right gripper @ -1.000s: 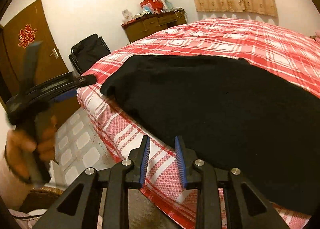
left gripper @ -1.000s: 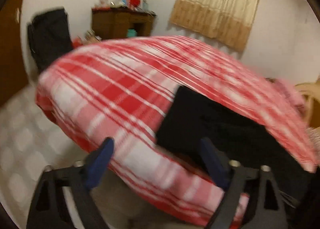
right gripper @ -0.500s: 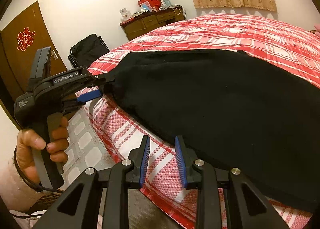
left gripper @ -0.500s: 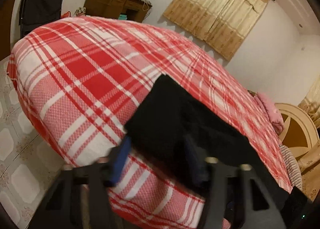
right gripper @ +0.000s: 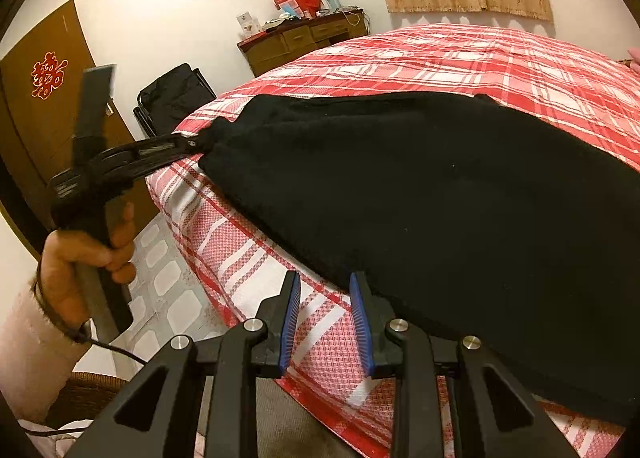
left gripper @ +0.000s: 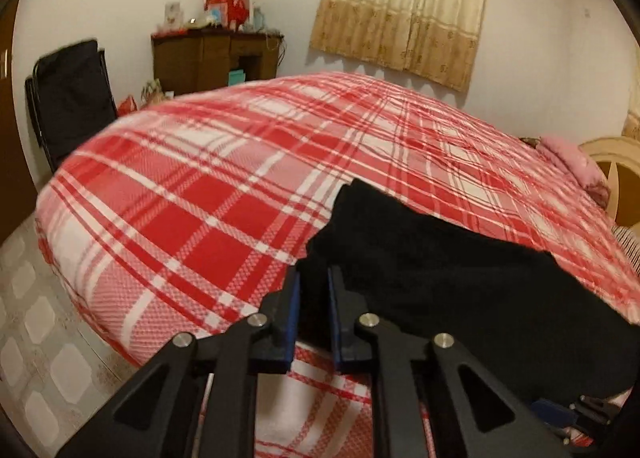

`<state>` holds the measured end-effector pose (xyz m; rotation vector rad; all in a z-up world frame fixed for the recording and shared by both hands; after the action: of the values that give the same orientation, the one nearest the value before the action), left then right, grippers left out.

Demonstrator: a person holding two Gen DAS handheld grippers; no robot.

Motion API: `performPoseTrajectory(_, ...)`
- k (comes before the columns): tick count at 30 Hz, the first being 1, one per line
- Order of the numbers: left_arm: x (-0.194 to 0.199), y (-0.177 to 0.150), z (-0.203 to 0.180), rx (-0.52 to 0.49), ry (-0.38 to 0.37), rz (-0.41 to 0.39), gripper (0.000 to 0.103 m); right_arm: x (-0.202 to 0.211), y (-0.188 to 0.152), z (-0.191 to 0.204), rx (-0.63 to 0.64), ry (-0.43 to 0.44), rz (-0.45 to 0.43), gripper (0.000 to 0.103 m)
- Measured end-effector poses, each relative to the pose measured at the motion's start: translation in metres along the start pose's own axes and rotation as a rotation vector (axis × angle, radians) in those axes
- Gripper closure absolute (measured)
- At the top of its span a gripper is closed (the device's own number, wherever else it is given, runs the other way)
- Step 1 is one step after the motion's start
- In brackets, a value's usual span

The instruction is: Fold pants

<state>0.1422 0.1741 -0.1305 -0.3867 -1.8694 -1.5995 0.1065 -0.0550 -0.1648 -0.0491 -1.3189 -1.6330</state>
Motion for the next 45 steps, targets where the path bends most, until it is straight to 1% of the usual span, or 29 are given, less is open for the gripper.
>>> performPoseTrajectory(1,0.002,0.001,0.002,0.005,-0.008,0.0,0.085,0.002,0.001,0.001,0.003,0.002,-0.006,0.075)
performPoseTrajectory(2,0.005,0.002,0.003,-0.001,-0.006,0.004,0.081,0.005,0.001,0.002,0.006,0.004,-0.015,0.075)
performPoseTrajectory(3,0.008,0.003,0.006,-0.013,0.015,0.014,0.067,0.008,0.002,0.003,0.012,0.005,-0.03,0.075)
performPoseTrajectory(4,0.013,0.005,0.011,-0.024,0.058,0.023,0.05,0.015,0.004,0.005,0.022,0.006,-0.058,0.075)
performPoseTrajectory(5,0.02,0.006,0.017,-0.019,0.095,0.007,0.044,0.02,0.006,0.006,0.027,0.007,-0.077,0.075)
performPoseTrajectory(6,0.028,0.007,0.02,-0.014,0.117,-0.024,0.041,0.026,0.008,0.007,0.031,0.003,-0.103,0.075)
performPoseTrajectory(8,0.043,0.014,0.021,-0.033,0.161,-0.097,0.041,0.031,0.01,0.003,0.023,-0.019,-0.132,0.075)
performPoseTrajectory(9,0.051,0.019,0.015,-0.067,0.168,-0.142,0.041,0.031,0.01,0.0,0.009,-0.03,-0.134,0.075)
performPoseTrajectory(11,0.057,0.024,0.002,-0.111,0.158,-0.193,0.041,0.027,0.008,-0.011,-0.039,-0.038,-0.113,0.075)
performPoseTrajectory(12,0.06,0.025,-0.013,-0.151,0.137,-0.218,0.041,0.025,0.006,-0.016,-0.063,-0.041,-0.099,0.075)
performPoseTrajectory(15,0.055,0.023,-0.046,-0.233,0.098,-0.248,0.041,0.031,0.004,-0.025,-0.108,-0.045,-0.094,0.075)
performPoseTrajectory(16,0.05,0.022,-0.052,-0.245,0.101,-0.242,0.041,0.042,0.007,-0.026,-0.111,-0.066,-0.117,0.075)
performPoseTrajectory(18,0.026,0.016,-0.064,-0.262,0.131,-0.166,0.041,0.064,0.012,-0.031,-0.12,-0.1,-0.167,0.075)
performPoseTrajectory(20,-0.001,0.005,-0.065,-0.261,0.149,-0.062,0.041,0.101,0.016,-0.043,-0.155,-0.141,-0.234,0.075)
performPoseTrajectory(21,-0.011,0.0,-0.063,-0.272,0.182,-0.038,0.041,0.125,0.017,-0.054,-0.185,-0.168,-0.273,0.075)
performPoseTrajectory(22,-0.012,-0.004,-0.066,-0.302,0.206,-0.075,0.038,0.144,0.017,-0.061,-0.207,-0.193,-0.299,0.073)
performPoseTrajectory(23,-0.01,-0.006,-0.069,-0.339,0.227,-0.104,0.036,0.171,0.015,-0.074,-0.237,-0.233,-0.338,0.062)
performPoseTrajectory(24,-0.01,-0.008,-0.072,-0.371,0.253,-0.11,0.033,0.194,0.012,-0.085,-0.26,-0.269,-0.374,0.057)
performPoseTrajectory(25,-0.009,-0.008,-0.071,-0.377,0.26,-0.104,0.032,0.228,0.005,-0.1,-0.292,-0.333,-0.428,0.047)
performPoseTrajectory(27,-0.004,-0.004,-0.066,-0.333,0.232,-0.091,0.032,0.281,-0.006,-0.121,-0.334,-0.444,-0.494,0.046)
performPoseTrajectory(30,0.018,0.002,-0.059,-0.218,0.159,-0.084,0.028,0.363,-0.033,-0.15,-0.411,-0.62,-0.601,0.046)
performPoseTrajectory(32,0.03,-0.001,-0.06,-0.164,0.119,-0.083,0.024,0.425,-0.064,-0.171,-0.481,-0.765,-0.694,0.046)
performPoseTrajectory(33,0.033,-0.003,-0.067,-0.151,0.094,-0.08,0.017,0.449,-0.079,-0.179,-0.52,-0.829,-0.727,0.046)
performPoseTrajectory(34,0.038,-0.007,-0.072,-0.142,0.061,-0.075,0.011,0.468,-0.093,-0.186,-0.557,-0.873,-0.757,0.046)
performPoseTrajectory(35,0.042,-0.011,-0.08,-0.142,0.034,-0.074,0.01,0.488,-0.112,-0.194,-0.601,-0.911,-0.794,0.046)
performPoseTrajectory(37,0.045,-0.015,-0.097,-0.162,0.003,-0.073,0.01,0.511,-0.141,-0.209,-0.669,-0.954,-0.81,0.046)
performPoseTrajectory(40,0.051,-0.024,-0.119,-0.212,-0.023,-0.057,0.01,0.516,-0.165,-0.226,-0.705,-0.928,-0.786,0.046)
performPoseTrajectory(43,0.06,-0.036,-0.141,-0.265,-0.034,-0.058,0.01,0.503,-0.169,-0.233,-0.686,-0.921,-0.718,0.046)
performPoseTrajectory(45,0.063,-0.043,-0.151,-0.289,-0.045,-0.044,0.009,0.498,-0.164,-0.23,-0.638,-0.908,-0.715,0.046)
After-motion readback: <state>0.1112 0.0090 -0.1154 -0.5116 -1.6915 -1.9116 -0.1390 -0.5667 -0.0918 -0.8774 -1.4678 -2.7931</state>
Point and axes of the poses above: each gripper's, at about its wrist camera, not at the fingertips, and x roughly against the way its jaws point, z to its left, y to its top, the point moved 3 cm from there along -x, roughly the way its jaws point, and after that the axes turned 12 degrees about y, right-handed, at the moved point
